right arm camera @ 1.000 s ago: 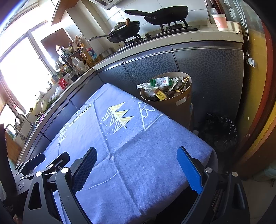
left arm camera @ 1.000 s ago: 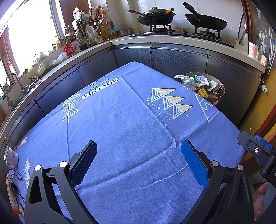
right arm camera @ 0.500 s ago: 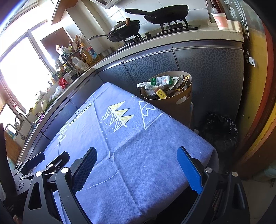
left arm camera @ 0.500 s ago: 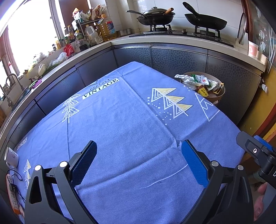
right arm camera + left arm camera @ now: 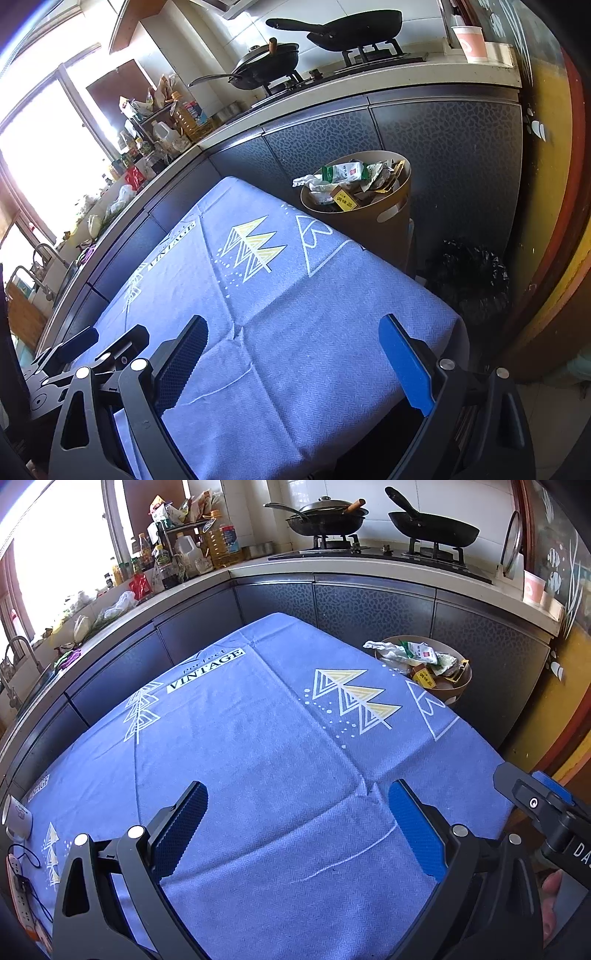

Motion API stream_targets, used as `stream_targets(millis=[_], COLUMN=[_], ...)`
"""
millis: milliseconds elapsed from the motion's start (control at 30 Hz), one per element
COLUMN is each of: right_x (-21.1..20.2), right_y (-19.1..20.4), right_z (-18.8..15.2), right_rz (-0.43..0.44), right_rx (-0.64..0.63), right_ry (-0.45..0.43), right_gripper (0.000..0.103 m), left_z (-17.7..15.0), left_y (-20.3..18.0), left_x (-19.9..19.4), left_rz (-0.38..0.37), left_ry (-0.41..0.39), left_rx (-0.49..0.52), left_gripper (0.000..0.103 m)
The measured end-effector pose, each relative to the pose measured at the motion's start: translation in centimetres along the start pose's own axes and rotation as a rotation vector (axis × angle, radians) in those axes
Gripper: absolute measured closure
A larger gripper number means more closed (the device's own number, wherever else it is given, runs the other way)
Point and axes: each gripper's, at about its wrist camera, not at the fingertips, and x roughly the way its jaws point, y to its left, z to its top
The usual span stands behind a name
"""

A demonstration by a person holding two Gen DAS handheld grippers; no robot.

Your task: Collect trash

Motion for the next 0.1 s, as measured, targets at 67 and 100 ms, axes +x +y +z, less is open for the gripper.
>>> stream_targets(millis=[67, 100], right_x=[0.04, 0.07], right_y=[-0.05, -0.10], right_z=[-0.05, -0.10], right_rz=[-0.001, -0.001], right_rx=[0.003, 0.005], right_ry=[0.003, 0.004], right_gripper=[0.010, 0.010], left_z=[0.01, 0.02], left_y=[0.03, 0.01], left_x=[0.06, 0.12], left_rz=[-0.002, -0.003], left_ry=[0.003, 0.004], left_rx=[-0.003, -0.004], left_gripper=[0.006, 0.006])
